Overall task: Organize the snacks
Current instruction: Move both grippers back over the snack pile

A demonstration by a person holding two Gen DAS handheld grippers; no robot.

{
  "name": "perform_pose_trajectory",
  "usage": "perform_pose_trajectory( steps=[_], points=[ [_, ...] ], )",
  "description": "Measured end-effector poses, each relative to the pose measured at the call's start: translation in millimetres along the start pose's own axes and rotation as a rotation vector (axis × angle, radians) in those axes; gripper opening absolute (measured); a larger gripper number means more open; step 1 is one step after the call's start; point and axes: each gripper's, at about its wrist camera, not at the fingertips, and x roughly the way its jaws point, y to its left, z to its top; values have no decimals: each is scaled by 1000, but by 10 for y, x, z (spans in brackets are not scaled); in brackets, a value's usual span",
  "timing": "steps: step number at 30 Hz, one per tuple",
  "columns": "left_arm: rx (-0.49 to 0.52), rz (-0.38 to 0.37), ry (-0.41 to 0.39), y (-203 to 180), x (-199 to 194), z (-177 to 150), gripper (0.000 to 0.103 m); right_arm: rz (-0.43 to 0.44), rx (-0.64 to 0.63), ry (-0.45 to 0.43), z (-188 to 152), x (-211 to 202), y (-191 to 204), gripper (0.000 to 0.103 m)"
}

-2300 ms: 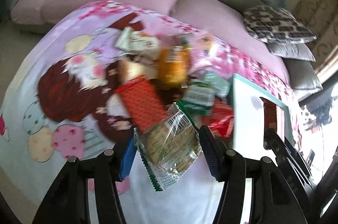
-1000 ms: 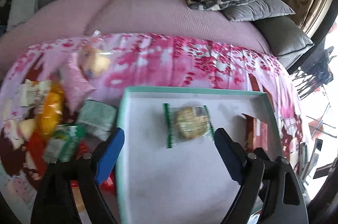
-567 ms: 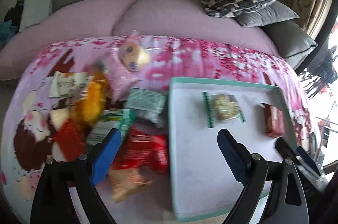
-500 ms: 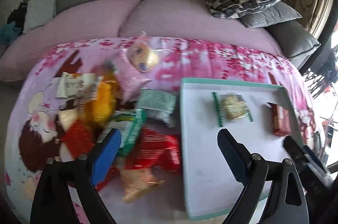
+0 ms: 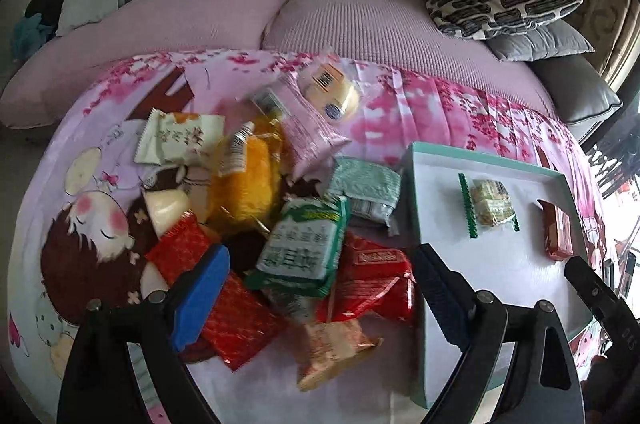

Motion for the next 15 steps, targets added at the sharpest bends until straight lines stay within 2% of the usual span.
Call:
perform_pose_trajectory(
  steps=[5,9,11,15],
  points=[
    [3,-4,-18,169,-91,34,93,-15,-16,-1,11,56,116,103],
    [-40,10,-29,397,-147,47,93,-10,-44,6,12,110,262,101],
    [-66,5,-28,507,-159,37,93,-5,-54,0,1,119,317,95],
    [-123,-1,-16,710,-161,14,93,30,-48,-5,-17,121,402,94]
  ],
)
